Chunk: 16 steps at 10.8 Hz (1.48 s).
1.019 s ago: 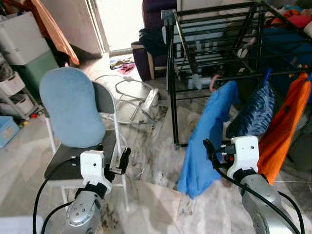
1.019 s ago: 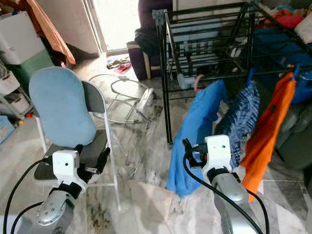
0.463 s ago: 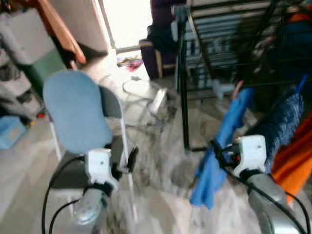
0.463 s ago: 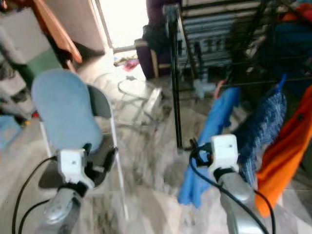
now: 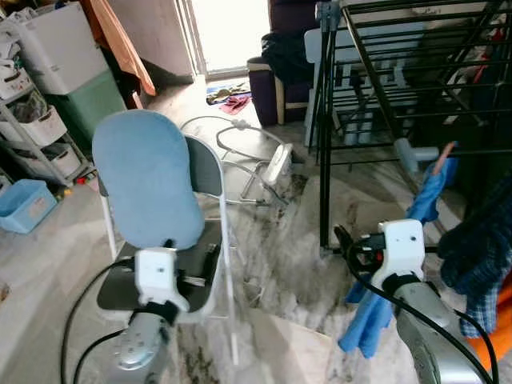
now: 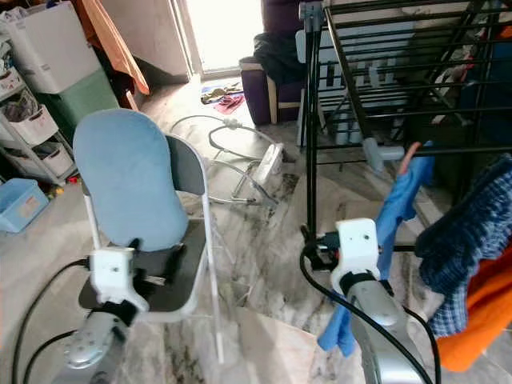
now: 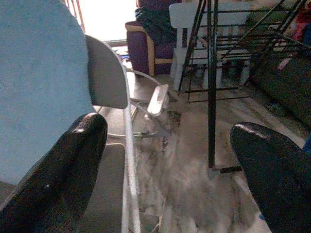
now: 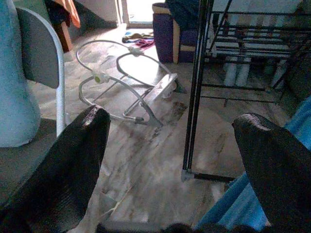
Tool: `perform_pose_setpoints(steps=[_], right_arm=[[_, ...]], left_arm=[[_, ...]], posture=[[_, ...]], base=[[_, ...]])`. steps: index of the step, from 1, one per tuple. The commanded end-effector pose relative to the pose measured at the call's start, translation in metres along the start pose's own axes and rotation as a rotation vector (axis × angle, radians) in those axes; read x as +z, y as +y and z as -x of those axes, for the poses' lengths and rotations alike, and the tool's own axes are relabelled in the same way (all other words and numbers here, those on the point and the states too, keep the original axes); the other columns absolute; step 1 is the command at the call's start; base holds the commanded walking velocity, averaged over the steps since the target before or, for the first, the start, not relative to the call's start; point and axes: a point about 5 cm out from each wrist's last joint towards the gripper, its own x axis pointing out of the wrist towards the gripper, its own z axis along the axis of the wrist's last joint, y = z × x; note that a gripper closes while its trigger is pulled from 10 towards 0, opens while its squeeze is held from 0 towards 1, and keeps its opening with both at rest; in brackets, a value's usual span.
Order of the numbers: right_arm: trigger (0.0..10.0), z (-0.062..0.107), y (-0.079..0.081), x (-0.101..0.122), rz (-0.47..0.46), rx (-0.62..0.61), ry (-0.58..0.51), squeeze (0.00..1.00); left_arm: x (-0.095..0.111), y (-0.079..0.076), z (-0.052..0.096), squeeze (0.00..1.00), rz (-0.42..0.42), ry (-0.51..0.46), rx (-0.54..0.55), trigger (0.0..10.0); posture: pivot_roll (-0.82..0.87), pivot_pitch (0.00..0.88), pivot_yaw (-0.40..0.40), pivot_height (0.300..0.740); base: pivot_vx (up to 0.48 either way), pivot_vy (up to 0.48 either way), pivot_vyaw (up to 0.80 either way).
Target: Hang hanger
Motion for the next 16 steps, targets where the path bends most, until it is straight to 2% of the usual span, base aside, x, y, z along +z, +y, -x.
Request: perform_pose_setpoints(steps=[1,2,4,7,11,13,16], right_arm=[[10.0,0.0,-0.001,-0.001,-0.006,-0.011,0.009,0.0],[10.0,0.0,-0.001,-0.001,-0.004,-0.016,0.008,0.0],[10.0,-0.001,-0.003,-0.001,0.007,-0.026,0.004,0.0],[10.0,-0.004,-0.007,-0.001,0.015,-0.049,0.021,0.0],[10.0,-0.015,-0.025,0.008,0.014,-0.12,0.001,0.0],[10.0,-0.013,-0.025,0.004,0.021,-0.125,0.013,0.0],[10.0,-0.013,-0.026,0.002,0.022,-0.131,0.017,0.0]], left_arm=[[0.001,0.004,0.0,0.0,-0.015,0.004,0.017,10.0],[0.001,0.004,0.0,0.0,-0.015,0.005,0.019,10.0],[0.001,0.003,-0.001,0.0,-0.011,0.007,0.015,10.0],[0.001,0.003,-0.003,0.0,-0.016,0.008,0.006,10.0],[0.005,0.001,-0.003,0.0,0.015,-0.019,-0.029,10.0],[0.004,0.0,0.0,0.0,0.019,-0.013,-0.032,10.0],[0.003,-0.001,-0.001,0.0,0.018,-0.006,-0.042,10.0]], posture=[[-0.18,0.0,0.117,0.74],[-0.18,0.0,0.117,0.74],[-0.19,0.0,0.114,0.74],[-0.19,0.0,0.113,0.74],[-0.19,0.0,0.114,0.74],[-0.19,0.001,0.114,0.74],[-0.19,0.005,0.115,0.74]], base=[[0.0,0.0,-0.8],[0.0,0.0,-0.8],[0.0,0.0,0.0],[0.0,0.0,-0.8],[0.0,0.0,0.0],[0.0,0.0,-0.71],[0.0,0.0,0.0]])
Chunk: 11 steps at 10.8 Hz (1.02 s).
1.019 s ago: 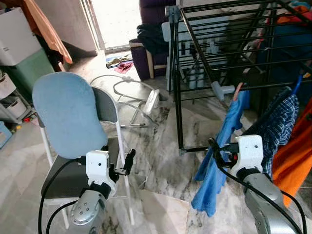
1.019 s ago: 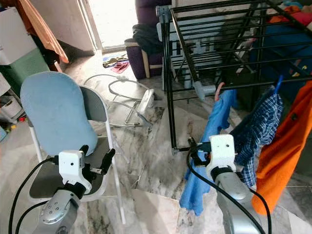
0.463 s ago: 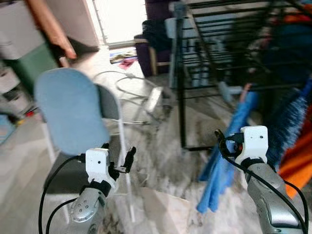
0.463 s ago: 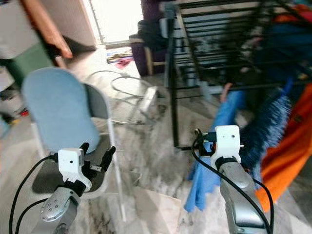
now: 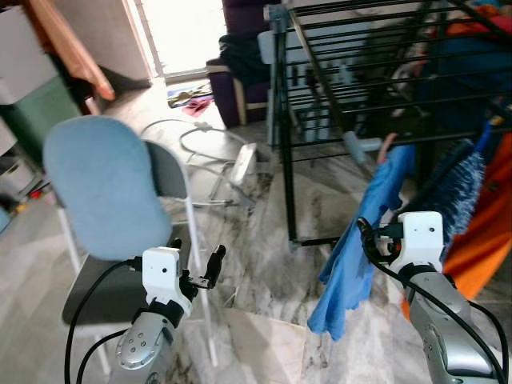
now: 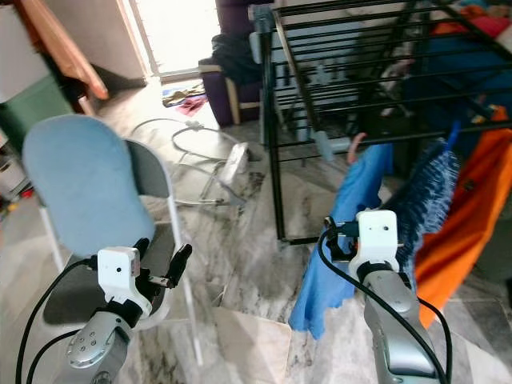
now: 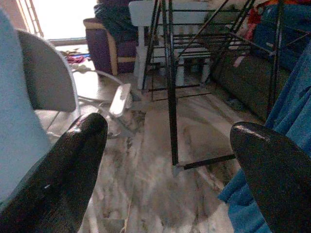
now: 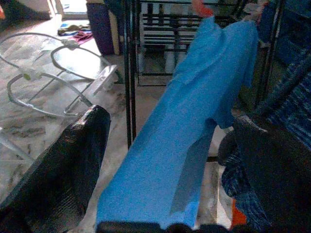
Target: Hang hanger
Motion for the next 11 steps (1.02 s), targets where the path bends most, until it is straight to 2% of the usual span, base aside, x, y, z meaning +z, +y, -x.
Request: perform_pose_setpoints(steps=[1,3,6,11], right_arm=[[10.0,-0.001,0.0017,0.0009,0.006,0.002,-0.004,0.0],[10.0,-0.001,0.0023,0.0012,0.009,0.004,-0.004,0.0],[10.0,-0.0017,0.0048,0.0003,0.005,0.006,0.001,0.0],[10.0,0.003,0.0093,-0.0054,0.007,0.025,0.016,0.0]], left_arm=[[0.003,0.002,0.0003,0.0,-0.006,-0.004,-0.004,10.0],[0.0025,0.0016,0.0002,0.0,-0.005,-0.003,-0.006,10.0],[0.0023,0.0023,-0.0001,0.0,-0.006,-0.001,-0.008,10.0],[0.002,0.0015,-0.0001,0.0,-0.006,0.0,-0.014,10.0]], posture=[[-0.19,0.004,0.114,0.74],[-0.19,0.004,0.111,0.74],[-0.19,0.002,0.114,0.74],[-0.19,0.004,0.115,0.74]], base=[[0.0,0.0,0.0],[0.259,0.0,0.0],[0.274,0.0,-0.68],[0.272,0.0,0.0]])
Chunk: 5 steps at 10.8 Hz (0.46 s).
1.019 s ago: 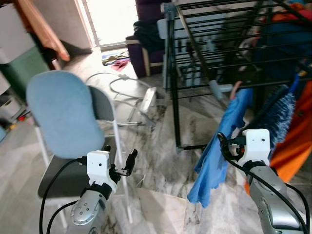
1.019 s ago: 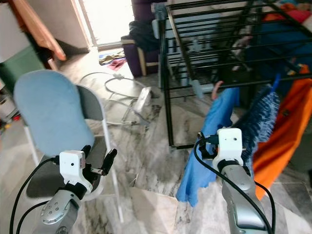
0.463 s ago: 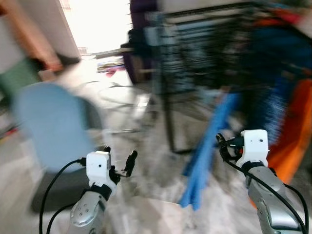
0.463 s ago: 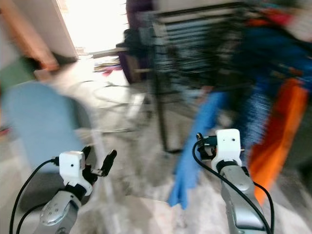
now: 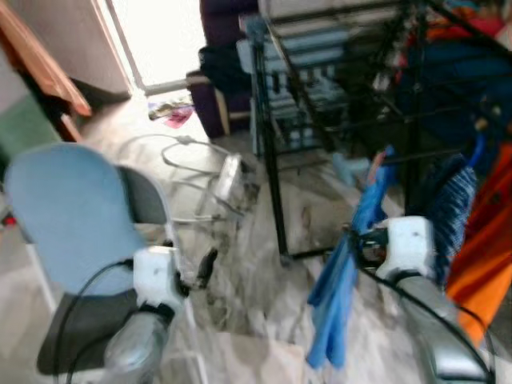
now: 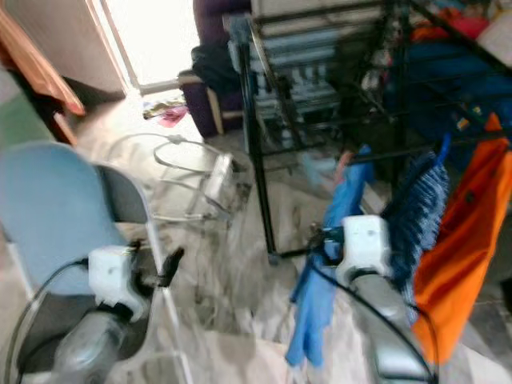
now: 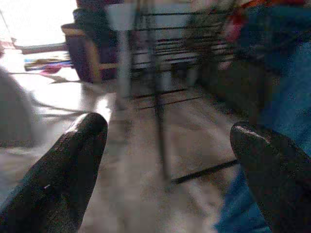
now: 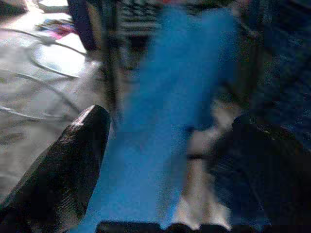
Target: Hang hanger
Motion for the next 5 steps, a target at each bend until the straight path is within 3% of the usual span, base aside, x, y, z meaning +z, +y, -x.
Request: perform_pose_setpoints(steps=[1,5], right_arm=[[10.0,-0.0021,0.0077,0.0092,-0.006,0.023,-0.036,0.0],[10.0,-0.0086,0.0161,0.0047,-0.019,0.05,-0.004,0.0]], left_arm=[[0.0017,0.0106,0.0024,0.0,-0.033,0.011,0.031,10.0],[0.0001,0.0102,0.0025,0.0,-0.031,0.023,0.029,10.0]], posture=[[-0.19,0.004,0.115,0.74],[-0.19,0.01,0.115,0.74]], base=[[0.0,0.0,0.0],[0.0,0.0,0.0]])
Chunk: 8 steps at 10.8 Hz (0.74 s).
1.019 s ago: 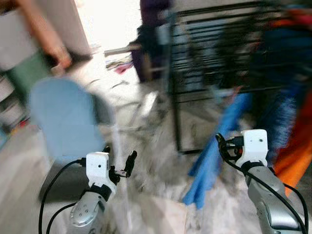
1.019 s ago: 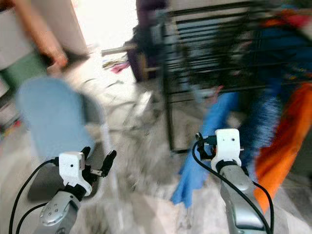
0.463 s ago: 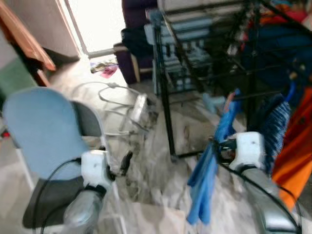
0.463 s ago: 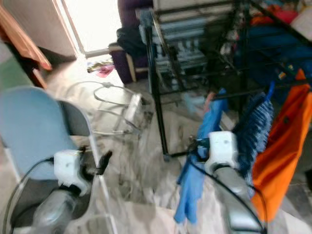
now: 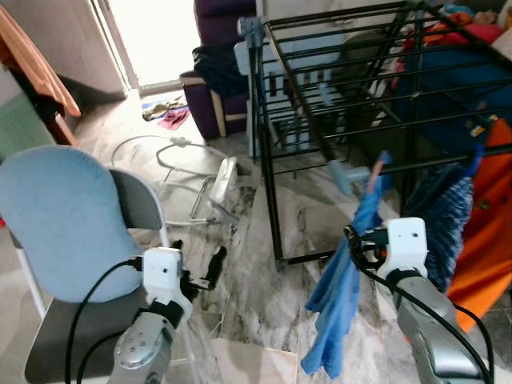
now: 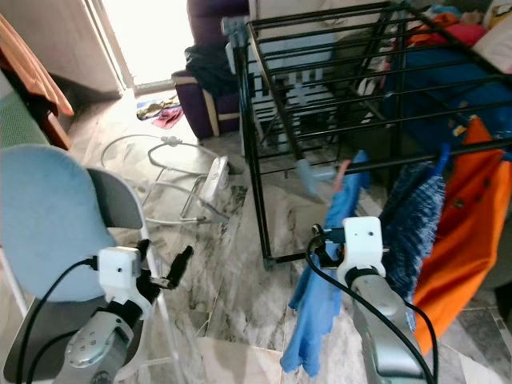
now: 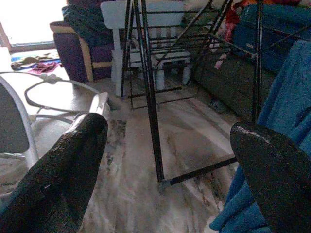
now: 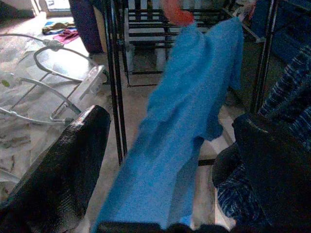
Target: Hang hanger
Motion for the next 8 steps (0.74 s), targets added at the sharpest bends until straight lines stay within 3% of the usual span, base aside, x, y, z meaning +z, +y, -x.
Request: perform_pose_setpoints(steps=[1,5,8], right_arm=[[10.0,-0.003,0.007,0.0,-0.005,0.017,0.008,0.0],[10.0,-0.024,0.022,0.004,-0.015,0.033,0.042,0.0],[10.0,-0.036,0.044,0.004,-0.011,0.168,0.068,0.0]], left_arm=[[0.001,0.002,0.0,0.0,-0.011,0.013,-0.002,10.0],[0.008,0.005,0.003,0.0,-0.002,0.031,-0.08,10.0],[0.008,0.0,0.002,0.0,0.006,0.039,-0.092,10.0]], posture=[[-0.19,0.013,0.115,0.74],[-0.17,0.051,0.119,0.74],[-0.16,0.051,0.118,0.74]], base=[[0.0,0.0,0.0],[0.0,0.0,0.0],[0.0,0.0,0.0]])
